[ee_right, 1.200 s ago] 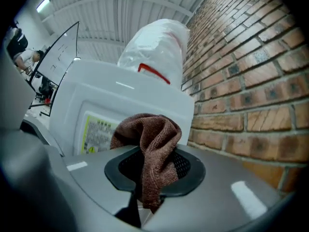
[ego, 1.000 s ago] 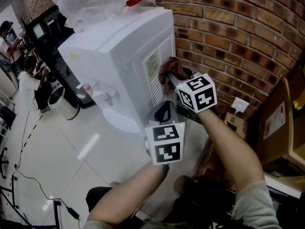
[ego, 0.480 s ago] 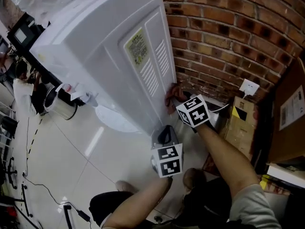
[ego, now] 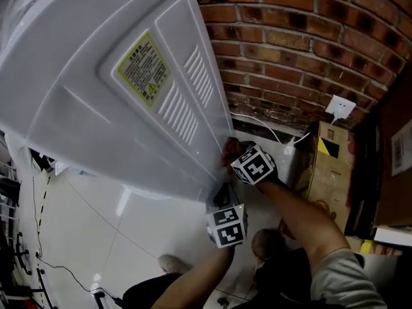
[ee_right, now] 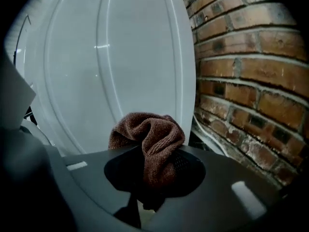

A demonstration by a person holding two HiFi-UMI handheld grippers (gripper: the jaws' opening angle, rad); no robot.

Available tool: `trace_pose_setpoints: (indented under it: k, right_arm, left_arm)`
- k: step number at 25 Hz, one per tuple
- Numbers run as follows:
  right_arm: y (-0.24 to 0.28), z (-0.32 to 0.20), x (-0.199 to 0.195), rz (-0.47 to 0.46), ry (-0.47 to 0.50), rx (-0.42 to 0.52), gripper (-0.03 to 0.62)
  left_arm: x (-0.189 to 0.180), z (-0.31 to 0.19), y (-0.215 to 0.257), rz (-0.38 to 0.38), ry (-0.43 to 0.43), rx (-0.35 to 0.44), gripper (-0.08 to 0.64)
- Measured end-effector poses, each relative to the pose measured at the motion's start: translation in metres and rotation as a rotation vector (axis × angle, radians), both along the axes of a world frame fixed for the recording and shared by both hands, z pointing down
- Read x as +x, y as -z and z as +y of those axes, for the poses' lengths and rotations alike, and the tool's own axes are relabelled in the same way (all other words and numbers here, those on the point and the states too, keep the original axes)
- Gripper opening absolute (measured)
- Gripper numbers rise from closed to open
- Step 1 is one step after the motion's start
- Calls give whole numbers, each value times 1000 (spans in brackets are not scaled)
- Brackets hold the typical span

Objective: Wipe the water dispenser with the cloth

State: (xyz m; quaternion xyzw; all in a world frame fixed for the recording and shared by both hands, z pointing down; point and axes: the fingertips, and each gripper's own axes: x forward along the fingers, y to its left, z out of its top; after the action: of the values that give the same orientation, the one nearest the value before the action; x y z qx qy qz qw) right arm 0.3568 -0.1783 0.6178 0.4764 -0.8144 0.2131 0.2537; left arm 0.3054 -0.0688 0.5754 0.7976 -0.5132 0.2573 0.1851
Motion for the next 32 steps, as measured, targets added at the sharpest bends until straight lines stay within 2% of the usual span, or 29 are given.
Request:
trace_pose_setpoints:
  k: [8,13,17,20,22,24,26,29,32]
  right_arm:
    - [-84,11,-6,-1,-33,-171,98]
    - [-113,12,-7,-34,-81,-243,98]
    - [-105,11,-6,-67,-50,-261,100]
    - [-74,6,8,-119,-40,-231,101]
    - [-43,15,11,-149,3,-205,101]
    - [-3,31,12,-177,37,-148,101]
    - [53,37,17,-218,36,-37,100]
    - [169,22,30,-258,40,212,100]
    - [291,22,47,-264,12,467,100]
  left_arm:
    - [-10,2,-39,-26,6,-66,0]
    - [-14,3,-56,-45,5,-95,0]
    - [-14,3,-55,-60,-2,-101,0]
    - [-4,-1,-40,-47,-15,-66,0]
    - [1,3,-22,-32,-27,-49,0]
    - [7,14,3,-13,-49,-41,0]
    - [16,16,40,26,-73,-7,0]
    - [37,-2,117,94,-111,130,0]
    - [49,-7,189,124,-145,254,0]
